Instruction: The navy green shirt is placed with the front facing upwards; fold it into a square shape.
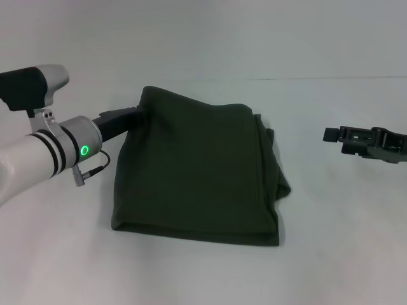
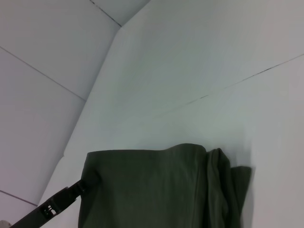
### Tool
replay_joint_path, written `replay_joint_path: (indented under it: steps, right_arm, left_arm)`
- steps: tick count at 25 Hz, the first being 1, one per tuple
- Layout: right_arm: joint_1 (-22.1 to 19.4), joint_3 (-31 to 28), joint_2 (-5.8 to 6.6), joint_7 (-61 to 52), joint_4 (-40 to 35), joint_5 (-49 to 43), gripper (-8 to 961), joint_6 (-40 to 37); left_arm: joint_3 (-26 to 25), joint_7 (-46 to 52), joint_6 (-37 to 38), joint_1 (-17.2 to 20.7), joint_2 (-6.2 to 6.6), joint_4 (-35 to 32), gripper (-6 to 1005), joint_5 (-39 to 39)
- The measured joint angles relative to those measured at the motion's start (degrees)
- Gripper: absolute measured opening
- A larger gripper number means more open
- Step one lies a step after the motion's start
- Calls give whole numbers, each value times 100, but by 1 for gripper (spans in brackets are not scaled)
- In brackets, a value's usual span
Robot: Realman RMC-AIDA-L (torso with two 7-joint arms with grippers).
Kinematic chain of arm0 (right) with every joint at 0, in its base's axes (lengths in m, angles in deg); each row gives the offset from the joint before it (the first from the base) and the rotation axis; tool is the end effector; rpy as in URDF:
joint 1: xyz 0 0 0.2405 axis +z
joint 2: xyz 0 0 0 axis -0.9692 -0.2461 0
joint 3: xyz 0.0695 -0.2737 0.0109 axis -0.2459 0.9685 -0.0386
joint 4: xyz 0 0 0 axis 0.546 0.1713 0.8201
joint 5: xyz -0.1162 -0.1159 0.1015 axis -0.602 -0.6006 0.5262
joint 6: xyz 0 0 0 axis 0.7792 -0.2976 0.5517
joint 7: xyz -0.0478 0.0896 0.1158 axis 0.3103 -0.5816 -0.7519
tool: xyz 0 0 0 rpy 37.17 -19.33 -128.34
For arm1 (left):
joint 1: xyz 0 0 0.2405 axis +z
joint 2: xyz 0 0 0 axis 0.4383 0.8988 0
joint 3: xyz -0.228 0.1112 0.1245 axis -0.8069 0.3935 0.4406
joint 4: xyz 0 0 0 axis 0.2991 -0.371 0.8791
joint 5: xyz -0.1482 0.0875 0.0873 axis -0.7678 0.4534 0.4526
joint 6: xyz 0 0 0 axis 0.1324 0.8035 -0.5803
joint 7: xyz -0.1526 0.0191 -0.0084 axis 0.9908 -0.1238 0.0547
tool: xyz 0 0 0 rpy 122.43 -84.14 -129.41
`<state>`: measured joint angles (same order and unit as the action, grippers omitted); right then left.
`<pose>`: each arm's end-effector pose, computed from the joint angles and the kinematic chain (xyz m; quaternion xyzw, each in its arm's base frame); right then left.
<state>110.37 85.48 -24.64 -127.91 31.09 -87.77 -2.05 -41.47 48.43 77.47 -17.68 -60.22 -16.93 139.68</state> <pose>0.3076 0.3774 0.0245 -0.7514 0.5899 0.2524 0.1543 -0.2608 0.4364 -0.0686 -0.7741 -0.4603 -0.2522 0.3538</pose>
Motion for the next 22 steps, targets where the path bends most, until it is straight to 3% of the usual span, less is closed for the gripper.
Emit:
replay_joint_path:
  steps: [8, 15, 19, 22]
  right_arm:
    - [-4, 0, 17, 6, 0, 7, 904, 0]
    - [-23, -31, 47, 6, -15, 15, 902, -6]
    - [-50, -53, 99, 18, -44, 47, 903, -46]
    - [-62, -72, 130, 53, -46, 61, 904, -57]
  left_arm:
    - [-10, 252, 363, 323, 18, -385, 130, -226]
    - [-51, 783, 567, 947, 6, -1203, 386, -425]
    - [-77, 819, 1170, 1308, 6, -1548, 580, -656]
    - [-78, 814, 1637, 1458, 7, -1701, 644, -712]
